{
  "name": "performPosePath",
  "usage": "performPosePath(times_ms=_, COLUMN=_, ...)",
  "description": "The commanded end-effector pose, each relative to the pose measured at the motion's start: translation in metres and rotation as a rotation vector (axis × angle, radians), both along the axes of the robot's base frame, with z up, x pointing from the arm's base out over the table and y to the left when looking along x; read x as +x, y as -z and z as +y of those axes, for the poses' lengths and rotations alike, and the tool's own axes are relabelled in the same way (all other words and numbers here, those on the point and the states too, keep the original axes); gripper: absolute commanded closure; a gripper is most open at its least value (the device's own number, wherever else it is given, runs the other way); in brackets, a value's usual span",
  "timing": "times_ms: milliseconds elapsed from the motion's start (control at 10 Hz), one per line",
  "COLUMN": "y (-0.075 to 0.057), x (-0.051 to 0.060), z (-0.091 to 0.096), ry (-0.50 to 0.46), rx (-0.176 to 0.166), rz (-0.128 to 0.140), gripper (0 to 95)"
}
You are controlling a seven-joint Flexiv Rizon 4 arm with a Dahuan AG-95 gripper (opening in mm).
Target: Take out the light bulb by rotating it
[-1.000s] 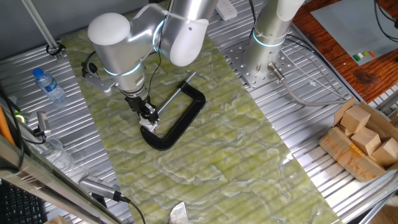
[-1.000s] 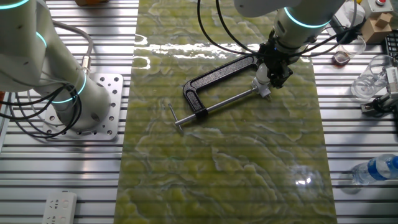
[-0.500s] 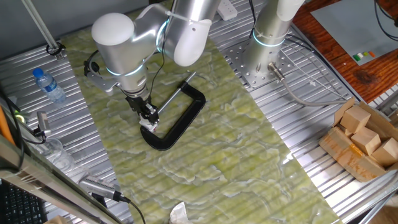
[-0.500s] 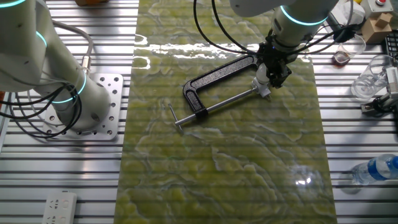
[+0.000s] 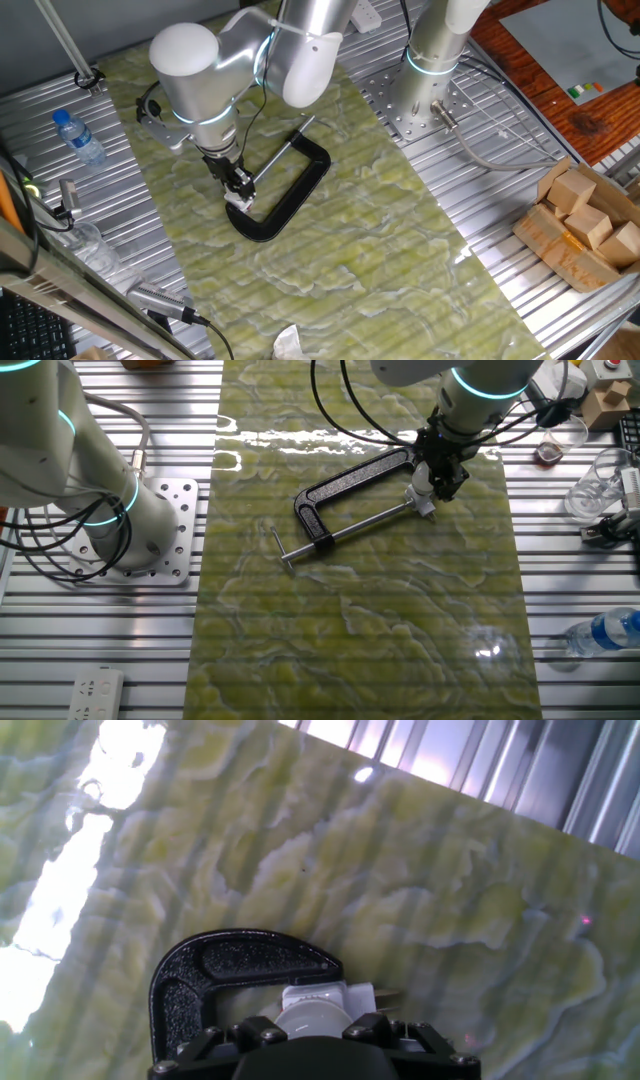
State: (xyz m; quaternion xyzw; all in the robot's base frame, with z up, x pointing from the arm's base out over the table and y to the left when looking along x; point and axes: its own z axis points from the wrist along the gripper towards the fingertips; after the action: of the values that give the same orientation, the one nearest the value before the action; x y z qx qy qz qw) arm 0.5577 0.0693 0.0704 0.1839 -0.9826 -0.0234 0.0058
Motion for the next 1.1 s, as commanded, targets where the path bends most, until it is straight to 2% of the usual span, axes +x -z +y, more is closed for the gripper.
performPosePath(times_ms=100, y=-0.0008, x=-0.0005, z=-0.0007, ry=0.021, rx=0.0, rz=0.003, gripper=38.0)
performPosePath(times_ms=800, y=0.0003, x=-0.0003, z=-0.001, ry=0.128, rx=-0.001, rz=0.009, gripper=38.0)
performPosePath(times_ms=1000, y=0.0004, x=-0.0004, z=-0.001, ry=0.129, rx=-0.007, rz=0.009, gripper=76.0)
performPosePath(times_ms=1100, y=0.0004, x=-0.0004, z=-0.001, ry=0.124, rx=-0.009, rz=0.008, gripper=76.0)
